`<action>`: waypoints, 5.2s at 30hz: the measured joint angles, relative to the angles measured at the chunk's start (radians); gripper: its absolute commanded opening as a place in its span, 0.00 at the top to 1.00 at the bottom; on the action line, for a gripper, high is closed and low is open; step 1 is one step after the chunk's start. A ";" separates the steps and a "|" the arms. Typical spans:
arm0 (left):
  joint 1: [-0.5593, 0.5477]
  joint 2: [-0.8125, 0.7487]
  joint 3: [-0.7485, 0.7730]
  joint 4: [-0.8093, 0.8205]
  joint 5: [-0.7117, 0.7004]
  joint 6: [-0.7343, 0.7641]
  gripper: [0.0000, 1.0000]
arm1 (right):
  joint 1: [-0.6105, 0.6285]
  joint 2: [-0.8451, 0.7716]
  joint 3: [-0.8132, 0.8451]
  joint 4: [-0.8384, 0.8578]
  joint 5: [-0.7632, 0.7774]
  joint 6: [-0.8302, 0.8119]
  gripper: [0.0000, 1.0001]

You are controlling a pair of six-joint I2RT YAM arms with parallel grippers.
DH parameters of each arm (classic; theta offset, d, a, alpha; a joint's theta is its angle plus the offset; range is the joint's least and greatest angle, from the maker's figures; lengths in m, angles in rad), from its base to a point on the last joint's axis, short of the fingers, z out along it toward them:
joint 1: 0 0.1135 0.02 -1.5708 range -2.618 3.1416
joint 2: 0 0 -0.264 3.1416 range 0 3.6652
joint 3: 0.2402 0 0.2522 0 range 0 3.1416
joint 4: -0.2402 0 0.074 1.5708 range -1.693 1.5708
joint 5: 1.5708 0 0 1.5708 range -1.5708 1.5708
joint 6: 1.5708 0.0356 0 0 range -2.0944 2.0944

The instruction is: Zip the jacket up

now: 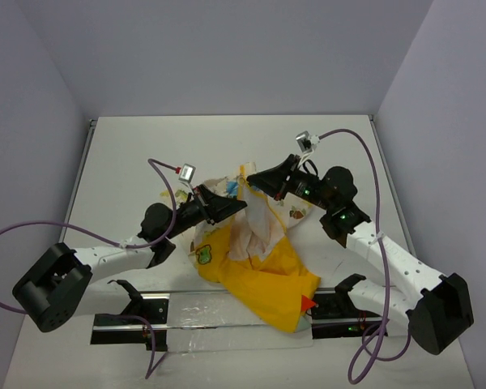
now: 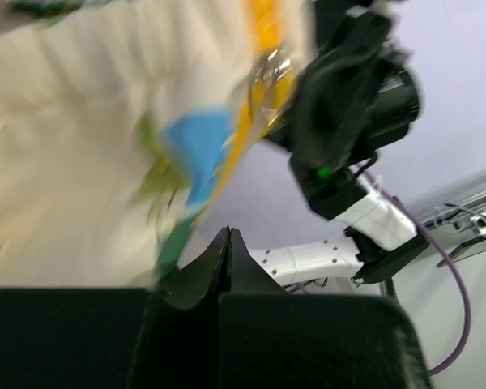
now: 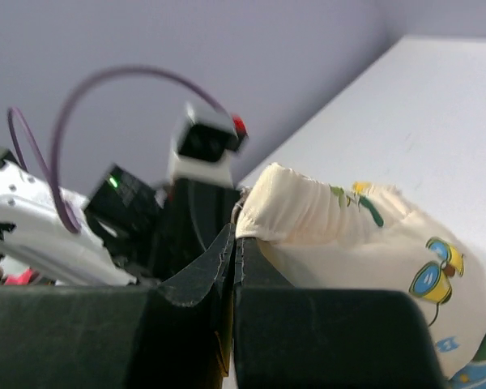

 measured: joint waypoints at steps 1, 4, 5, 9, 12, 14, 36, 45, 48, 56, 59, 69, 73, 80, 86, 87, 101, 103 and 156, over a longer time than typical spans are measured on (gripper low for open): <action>-0.005 0.004 -0.006 -0.016 0.002 0.003 1.00 | 0.000 -0.010 0.000 0.015 0.017 0.005 1.00; -0.017 0.025 -0.015 -0.070 0.012 0.011 1.00 | -0.001 -0.057 0.000 0.050 0.063 0.016 1.00; -0.019 0.034 -0.016 -0.082 0.015 0.012 1.00 | -0.001 -0.074 -0.001 0.059 0.076 0.018 1.00; -0.020 0.060 -0.018 -0.098 0.022 0.012 1.00 | -0.001 -0.113 -0.006 0.106 0.110 0.030 1.00; -0.020 0.062 -0.021 -0.096 0.024 0.011 1.00 | -0.001 -0.115 -0.022 0.131 0.127 0.041 1.00; -0.021 0.062 -0.026 -0.084 0.025 0.007 1.00 | -0.001 -0.112 -0.042 0.138 0.132 0.044 1.00; 0.063 -0.103 0.179 -0.191 0.056 0.052 0.31 | -0.001 -0.108 -0.079 0.146 0.079 0.046 1.00; 0.092 -0.027 0.230 -0.191 0.138 0.053 0.26 | -0.001 -0.121 -0.079 0.146 0.049 0.047 1.00; 0.092 -0.015 0.240 -0.175 0.153 0.050 0.26 | -0.003 -0.121 -0.079 0.147 0.046 0.047 1.00; 0.092 0.084 0.246 -0.053 0.217 -0.009 0.23 | -0.003 -0.121 -0.079 0.147 0.044 0.048 1.00; 0.092 0.106 0.246 -0.011 0.231 -0.034 0.22 | -0.003 -0.121 -0.079 0.147 0.044 0.050 1.00; 0.093 0.159 0.246 0.128 0.244 -0.148 0.25 | -0.003 -0.121 -0.079 0.154 0.037 0.054 1.00; 0.093 0.175 0.246 0.139 0.250 -0.181 0.26 | -0.003 -0.121 -0.079 0.154 0.033 0.054 1.00; 0.093 0.164 0.246 0.142 0.253 -0.189 0.31 | -0.003 -0.121 -0.079 0.155 0.026 0.058 1.00; 0.093 0.126 0.246 0.146 0.252 -0.187 0.31 | -0.003 -0.121 -0.079 0.166 0.022 0.063 1.00; 0.093 0.122 0.246 0.146 0.252 -0.187 0.31 | -0.003 -0.121 -0.079 0.168 0.021 0.064 1.00; 0.093 0.105 0.246 0.147 0.251 -0.163 0.23 | -0.003 -0.121 -0.079 0.176 0.018 0.067 1.00; 0.093 0.105 0.246 0.147 0.246 -0.163 0.24 | -0.003 -0.121 -0.079 0.176 0.018 0.068 1.00; 0.039 -0.428 0.175 -0.607 0.002 0.205 0.29 | -0.067 0.176 -0.076 0.659 -0.577 0.319 1.00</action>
